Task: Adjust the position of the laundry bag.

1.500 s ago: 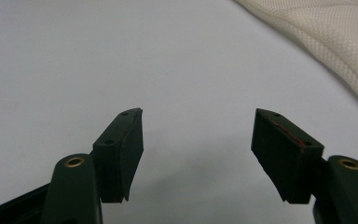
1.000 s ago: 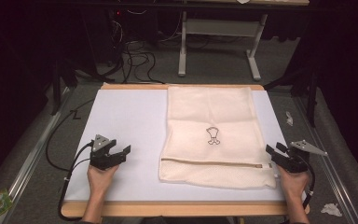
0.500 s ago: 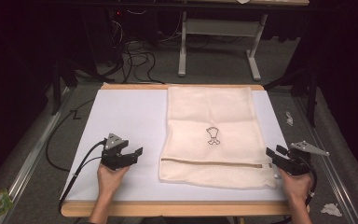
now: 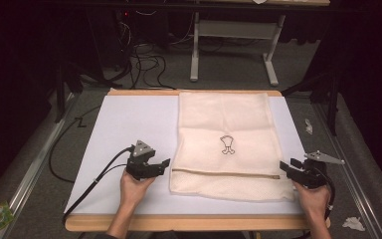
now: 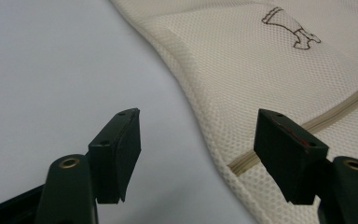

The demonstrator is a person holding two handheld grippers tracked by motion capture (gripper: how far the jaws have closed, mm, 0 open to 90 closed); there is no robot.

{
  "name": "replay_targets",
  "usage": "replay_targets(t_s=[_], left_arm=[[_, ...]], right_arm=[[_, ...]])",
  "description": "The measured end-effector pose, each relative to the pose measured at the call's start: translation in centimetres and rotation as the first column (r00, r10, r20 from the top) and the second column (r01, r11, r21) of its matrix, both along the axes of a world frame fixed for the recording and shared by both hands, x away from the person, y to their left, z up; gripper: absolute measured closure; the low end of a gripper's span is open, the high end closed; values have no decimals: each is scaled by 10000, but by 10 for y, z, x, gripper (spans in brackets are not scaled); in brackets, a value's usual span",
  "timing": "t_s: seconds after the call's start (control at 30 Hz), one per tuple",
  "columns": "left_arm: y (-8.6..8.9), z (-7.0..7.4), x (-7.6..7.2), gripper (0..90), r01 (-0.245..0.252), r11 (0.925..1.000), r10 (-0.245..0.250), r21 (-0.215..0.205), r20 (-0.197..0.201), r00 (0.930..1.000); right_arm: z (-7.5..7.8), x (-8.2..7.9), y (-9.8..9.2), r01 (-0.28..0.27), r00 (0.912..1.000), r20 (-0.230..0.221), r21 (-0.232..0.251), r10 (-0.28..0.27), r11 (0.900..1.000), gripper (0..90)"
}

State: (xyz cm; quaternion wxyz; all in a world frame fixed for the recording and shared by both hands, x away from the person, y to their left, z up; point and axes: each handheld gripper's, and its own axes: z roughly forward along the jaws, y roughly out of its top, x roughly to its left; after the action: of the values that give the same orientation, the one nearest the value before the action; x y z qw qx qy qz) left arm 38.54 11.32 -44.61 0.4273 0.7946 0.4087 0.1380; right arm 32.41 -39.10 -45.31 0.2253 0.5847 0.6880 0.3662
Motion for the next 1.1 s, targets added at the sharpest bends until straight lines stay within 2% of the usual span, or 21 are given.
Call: replay_targets(t_s=[0.1, 0.17, 0.23, 0.4, 0.47, 0.57, 0.83, 0.97, 1.1], left_arm=[[-14, -1, 2, 322, 169, 9997, -166, 156, -150, 9997], [-18, -2, 3, 322, 210, 9995, -206, 251, -174, 9996], [-23, -3, 5, 324, 228, 9996, -224, 141, -314, 9993], [-36, -10, 15, 326, 11, 9987, 28, 517, -746, 9972], [-39, -15, 20, 328, -102, 9992, 139, 379, -984, 9951], [-41, -18, 22, 331, -171, 9991, 212, 397, -1063, 9941], [-53, -22, 27, 362, -147, 9966, 243, 815, -1175, 9928], [-55, -25, 30, 390, -220, 9970, 320, 738, -1380, 9899], [-55, -27, 31, 416, -236, 9967, 344, 775, -1406, 9895]], right_arm=[[0, 3, 1, -105, 9999, -65, -113, 105, 9999, 511], [1, 4, 2, -57, 9998, -176, -65, 56, 10000, 513], [1, 6, 4, -81, 9995, -306, -133, 77, 9999, 515], [-1, 15, 6, 21, 9978, -668, -307, -42, 9995, 525], [-3, 19, 6, 111, 9958, -903, -344, -141, 9993, 531], [-4, 21, 6, 204, 9941, -1060, -337, -238, 9992, 533], [-4, 31, 10, 267, 9878, -1520, -504, -341, 9984, 547], [-4, 34, 11, 265, 9860, -1629, -573, -355, 9980, 557], [-3, 36, 12, 276, 9827, -1813, -587, -378, 9979, 573]])
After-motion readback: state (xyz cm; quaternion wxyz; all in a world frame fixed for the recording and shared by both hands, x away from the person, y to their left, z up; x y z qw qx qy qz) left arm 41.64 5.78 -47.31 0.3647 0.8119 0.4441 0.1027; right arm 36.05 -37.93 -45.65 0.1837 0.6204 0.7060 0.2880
